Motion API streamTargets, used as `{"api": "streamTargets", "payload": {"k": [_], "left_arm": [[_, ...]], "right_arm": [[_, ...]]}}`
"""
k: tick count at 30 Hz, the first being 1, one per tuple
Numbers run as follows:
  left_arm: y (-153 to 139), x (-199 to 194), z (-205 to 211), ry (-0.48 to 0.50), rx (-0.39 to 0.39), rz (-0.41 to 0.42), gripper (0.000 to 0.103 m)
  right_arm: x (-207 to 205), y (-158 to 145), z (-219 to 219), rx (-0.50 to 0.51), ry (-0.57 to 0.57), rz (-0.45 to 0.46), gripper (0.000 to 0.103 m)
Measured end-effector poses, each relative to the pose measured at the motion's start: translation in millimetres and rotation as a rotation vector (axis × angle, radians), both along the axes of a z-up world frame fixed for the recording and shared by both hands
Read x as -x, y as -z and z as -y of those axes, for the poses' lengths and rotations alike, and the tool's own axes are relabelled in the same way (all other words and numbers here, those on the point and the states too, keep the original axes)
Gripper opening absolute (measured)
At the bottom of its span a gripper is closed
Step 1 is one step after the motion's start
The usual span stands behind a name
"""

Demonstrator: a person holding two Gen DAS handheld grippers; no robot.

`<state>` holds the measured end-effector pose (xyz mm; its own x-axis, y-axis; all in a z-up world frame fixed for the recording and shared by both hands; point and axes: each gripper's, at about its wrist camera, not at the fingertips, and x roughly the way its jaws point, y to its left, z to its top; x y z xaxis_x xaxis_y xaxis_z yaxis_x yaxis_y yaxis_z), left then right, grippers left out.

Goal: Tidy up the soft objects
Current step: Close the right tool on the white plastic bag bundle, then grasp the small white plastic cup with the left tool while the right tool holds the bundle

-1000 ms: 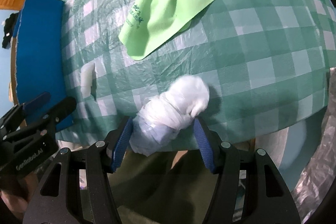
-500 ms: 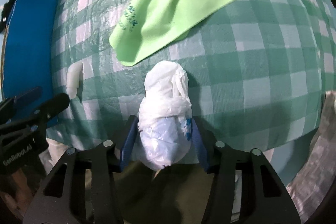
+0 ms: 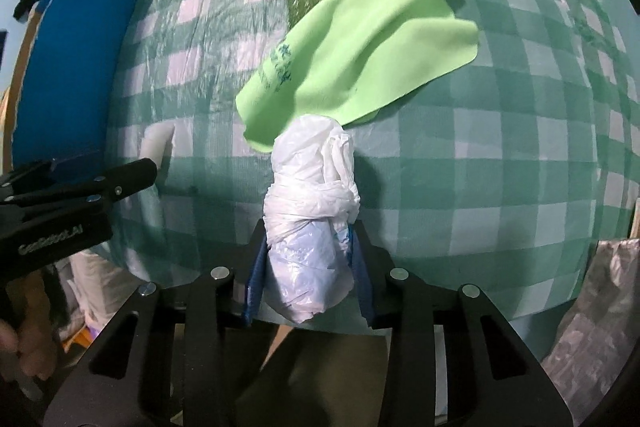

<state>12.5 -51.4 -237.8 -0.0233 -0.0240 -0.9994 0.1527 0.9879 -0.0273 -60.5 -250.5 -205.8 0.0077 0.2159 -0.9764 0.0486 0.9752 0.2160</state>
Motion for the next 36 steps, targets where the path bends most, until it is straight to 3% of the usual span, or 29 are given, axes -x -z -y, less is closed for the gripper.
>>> {"api": "streamTargets", "payload": {"k": [9,15,19,26,36], "left_arm": [[10,-6,3,0.027,-0.031,0.005,0.074],[23,-6,8,0.038,-0.083,0.009,0.072],[31,-1,3,0.035,-0.077,0.007,0.059],[30,13,23,0.088,-0.052,0.024,0.018],[19,17,45,0.085,-0.019,0.033,0.015]], "right_arm": [[-2,-10,31,-0.015,0.012,0.006,0.037],[-2,-8,17,-0.012,0.015,0.013,0.037],[1,-7,15,-0.006,0.014,0.018,0.037],[2,-7,12,0.001,0.009,0.026,0.037],[0,-17,6,-0.002,0.004,0.051,0.037]]}}
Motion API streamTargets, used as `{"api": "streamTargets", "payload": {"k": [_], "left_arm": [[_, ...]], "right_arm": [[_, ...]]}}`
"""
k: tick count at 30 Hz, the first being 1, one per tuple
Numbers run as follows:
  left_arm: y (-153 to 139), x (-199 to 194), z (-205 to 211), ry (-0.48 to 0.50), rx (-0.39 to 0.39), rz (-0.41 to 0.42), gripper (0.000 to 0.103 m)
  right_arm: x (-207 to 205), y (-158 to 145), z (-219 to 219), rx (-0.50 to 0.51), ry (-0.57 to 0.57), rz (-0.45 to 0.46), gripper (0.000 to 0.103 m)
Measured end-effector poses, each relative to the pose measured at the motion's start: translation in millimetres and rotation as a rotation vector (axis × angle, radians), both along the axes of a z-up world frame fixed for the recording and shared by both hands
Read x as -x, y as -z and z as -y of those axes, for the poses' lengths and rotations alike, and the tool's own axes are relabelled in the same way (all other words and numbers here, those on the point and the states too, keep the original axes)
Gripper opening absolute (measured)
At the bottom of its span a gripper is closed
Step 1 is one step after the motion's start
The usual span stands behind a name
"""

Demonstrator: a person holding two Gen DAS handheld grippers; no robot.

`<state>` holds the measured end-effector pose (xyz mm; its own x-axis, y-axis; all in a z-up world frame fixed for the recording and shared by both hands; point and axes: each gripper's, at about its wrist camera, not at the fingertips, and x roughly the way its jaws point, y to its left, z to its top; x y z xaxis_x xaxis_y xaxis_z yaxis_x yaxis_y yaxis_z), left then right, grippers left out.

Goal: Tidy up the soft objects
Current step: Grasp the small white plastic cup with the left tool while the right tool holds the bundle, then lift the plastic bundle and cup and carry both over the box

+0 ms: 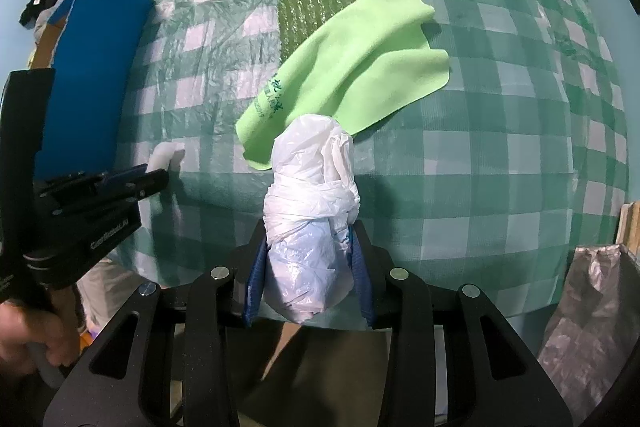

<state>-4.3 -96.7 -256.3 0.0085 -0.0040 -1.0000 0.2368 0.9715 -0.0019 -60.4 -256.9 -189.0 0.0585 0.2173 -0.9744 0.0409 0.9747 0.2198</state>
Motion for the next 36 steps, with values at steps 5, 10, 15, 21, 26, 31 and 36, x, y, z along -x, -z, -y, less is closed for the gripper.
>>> {"api": "streamTargets", "payload": {"k": [5,10,15,21,26,31,36], "left_arm": [[-16,7,-8,-0.006,0.012,0.019,0.015],[-37,6,-20,-0.018,0.029,0.037,0.015],[-53,7,-29,-0.029,0.05,0.05,0.015],[-74,4,-40,-0.051,0.08,0.056,0.015],[-95,4,-48,-0.06,0.09,0.076,0.015],[-116,3,-48,-0.065,0.088,0.106,0.015],[-131,0,-49,-0.067,0.081,0.136,0.015]], "right_arm": [[-1,-8,-5,-0.004,-0.01,0.018,0.037],[-6,-18,-8,-0.008,-0.02,0.038,0.037],[-11,-26,-8,-0.012,-0.022,0.054,0.037],[-15,-33,-7,-0.02,-0.023,0.071,0.037],[-16,-43,-10,-0.023,-0.031,0.087,0.037],[-19,-52,-15,-0.022,-0.046,0.106,0.037],[-24,-61,-21,-0.029,-0.063,0.122,0.037]]}}
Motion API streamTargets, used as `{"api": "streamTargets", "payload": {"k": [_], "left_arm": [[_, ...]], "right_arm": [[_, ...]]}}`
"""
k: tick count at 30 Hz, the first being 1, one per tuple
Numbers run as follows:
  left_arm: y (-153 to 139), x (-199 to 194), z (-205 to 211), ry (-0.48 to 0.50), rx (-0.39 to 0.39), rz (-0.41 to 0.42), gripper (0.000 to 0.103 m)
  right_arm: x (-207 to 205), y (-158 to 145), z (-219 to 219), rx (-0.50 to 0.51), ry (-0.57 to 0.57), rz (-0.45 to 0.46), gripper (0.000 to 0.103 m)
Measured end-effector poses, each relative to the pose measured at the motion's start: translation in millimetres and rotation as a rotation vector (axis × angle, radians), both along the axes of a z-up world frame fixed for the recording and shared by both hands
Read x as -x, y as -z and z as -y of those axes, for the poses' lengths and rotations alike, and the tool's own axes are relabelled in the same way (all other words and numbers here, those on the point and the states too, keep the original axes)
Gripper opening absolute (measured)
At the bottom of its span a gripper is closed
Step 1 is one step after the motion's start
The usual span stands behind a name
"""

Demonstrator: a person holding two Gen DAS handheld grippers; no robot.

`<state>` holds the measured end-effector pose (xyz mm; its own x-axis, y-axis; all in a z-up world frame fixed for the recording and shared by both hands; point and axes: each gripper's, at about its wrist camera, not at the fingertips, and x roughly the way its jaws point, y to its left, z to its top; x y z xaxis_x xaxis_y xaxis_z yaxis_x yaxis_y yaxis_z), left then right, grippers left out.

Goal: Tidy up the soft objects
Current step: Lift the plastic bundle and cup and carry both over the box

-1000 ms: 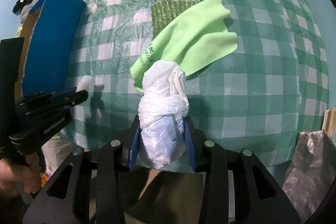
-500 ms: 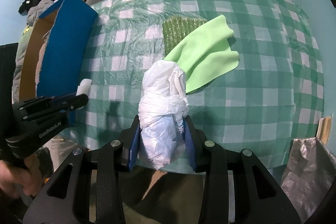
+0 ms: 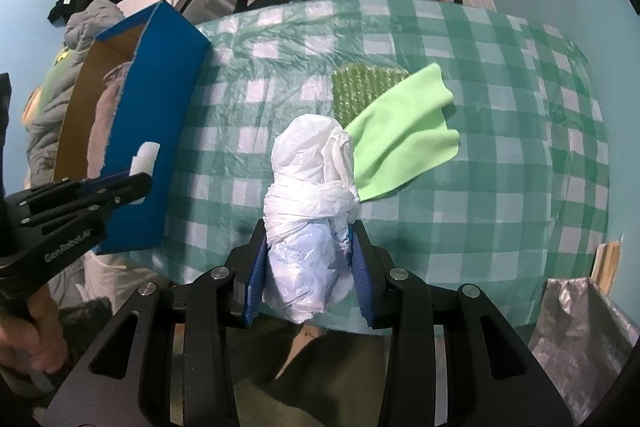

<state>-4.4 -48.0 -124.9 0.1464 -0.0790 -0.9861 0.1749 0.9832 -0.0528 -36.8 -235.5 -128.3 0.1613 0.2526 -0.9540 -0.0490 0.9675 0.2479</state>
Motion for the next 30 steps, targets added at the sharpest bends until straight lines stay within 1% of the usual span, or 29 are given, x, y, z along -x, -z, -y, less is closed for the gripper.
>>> {"api": "streamTargets", "payload": {"k": [2,10,20,30], "left_arm": [[-7,0,-2,-0.003,-0.004,0.011,0.015],[-18,-1,-13,-0.034,-0.004,0.027,0.015],[-37,-1,-40,-0.09,-0.019,0.062,0.015],[-44,-2,-70,-0.149,-0.025,0.077,0.015]], "right_arm": [[-2,-3,-4,-0.004,-0.009,0.006,0.037],[-10,-19,-21,-0.021,-0.054,0.036,0.037],[-23,-34,-52,-0.042,-0.124,0.069,0.037],[-36,-40,-92,-0.064,-0.204,0.085,0.037]]}}
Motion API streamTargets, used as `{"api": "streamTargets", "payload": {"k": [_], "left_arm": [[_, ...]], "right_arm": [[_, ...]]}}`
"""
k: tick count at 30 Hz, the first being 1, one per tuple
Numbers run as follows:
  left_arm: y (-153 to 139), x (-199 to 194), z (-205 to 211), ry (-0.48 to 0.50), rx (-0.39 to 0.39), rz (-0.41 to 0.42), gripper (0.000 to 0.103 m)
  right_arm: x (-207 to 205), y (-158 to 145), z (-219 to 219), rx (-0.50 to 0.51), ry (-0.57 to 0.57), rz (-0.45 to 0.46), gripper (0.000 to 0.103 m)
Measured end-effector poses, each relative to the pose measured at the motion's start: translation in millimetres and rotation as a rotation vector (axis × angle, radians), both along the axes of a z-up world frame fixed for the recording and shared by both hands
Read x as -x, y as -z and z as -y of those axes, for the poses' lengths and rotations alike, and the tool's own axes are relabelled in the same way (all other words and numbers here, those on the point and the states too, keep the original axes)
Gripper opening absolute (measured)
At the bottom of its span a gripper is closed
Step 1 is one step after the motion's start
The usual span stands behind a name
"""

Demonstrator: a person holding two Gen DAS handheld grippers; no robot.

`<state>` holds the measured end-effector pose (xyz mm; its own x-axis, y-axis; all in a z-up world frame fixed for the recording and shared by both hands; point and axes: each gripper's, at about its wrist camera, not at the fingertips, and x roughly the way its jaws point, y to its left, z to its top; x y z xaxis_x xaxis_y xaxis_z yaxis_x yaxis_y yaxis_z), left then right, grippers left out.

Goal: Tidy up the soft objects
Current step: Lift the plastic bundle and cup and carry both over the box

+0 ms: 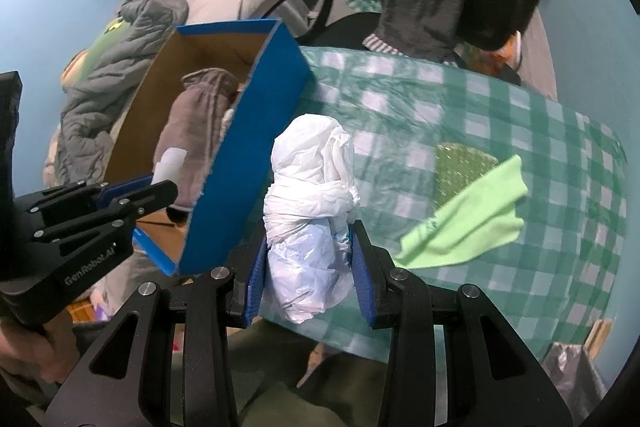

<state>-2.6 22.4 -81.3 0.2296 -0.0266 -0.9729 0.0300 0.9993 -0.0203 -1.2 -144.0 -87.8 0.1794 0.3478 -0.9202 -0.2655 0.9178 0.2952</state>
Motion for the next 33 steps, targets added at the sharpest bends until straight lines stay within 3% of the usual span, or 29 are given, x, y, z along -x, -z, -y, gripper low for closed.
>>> {"api": "streamTargets", "payload": {"k": [33], "left_arm": [[1,-15,-105,-0.148,-0.031,-0.001,0.015]], "right_arm": [[-40,-3,-132,-0.032,-0.206,0.012,0.037]]}}
